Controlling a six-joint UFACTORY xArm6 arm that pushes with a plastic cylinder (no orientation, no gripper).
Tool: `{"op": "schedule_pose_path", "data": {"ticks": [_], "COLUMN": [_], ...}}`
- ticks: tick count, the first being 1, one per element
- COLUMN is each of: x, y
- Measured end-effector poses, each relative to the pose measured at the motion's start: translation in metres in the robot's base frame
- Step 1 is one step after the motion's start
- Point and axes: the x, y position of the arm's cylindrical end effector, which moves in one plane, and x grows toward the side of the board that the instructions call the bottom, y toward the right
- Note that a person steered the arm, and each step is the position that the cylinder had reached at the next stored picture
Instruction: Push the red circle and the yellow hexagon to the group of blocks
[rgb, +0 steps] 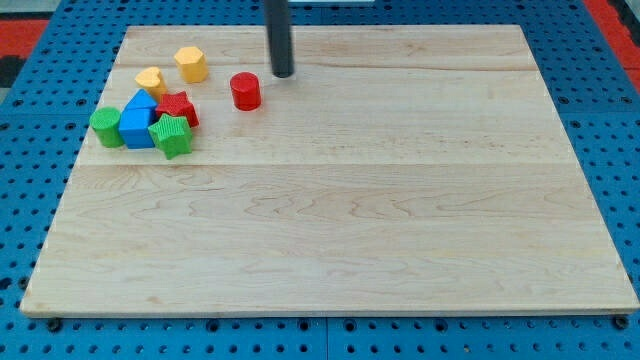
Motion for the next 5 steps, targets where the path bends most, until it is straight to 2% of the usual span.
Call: {"op": "schedule_pose_path", "data": {"ticks": [1, 2, 3, 4, 5], "x": [0.022, 0.027, 0.023, -0.010, -0.030], "y": [-0.005, -0.076, -0.090, -0.076, -0.124]}}
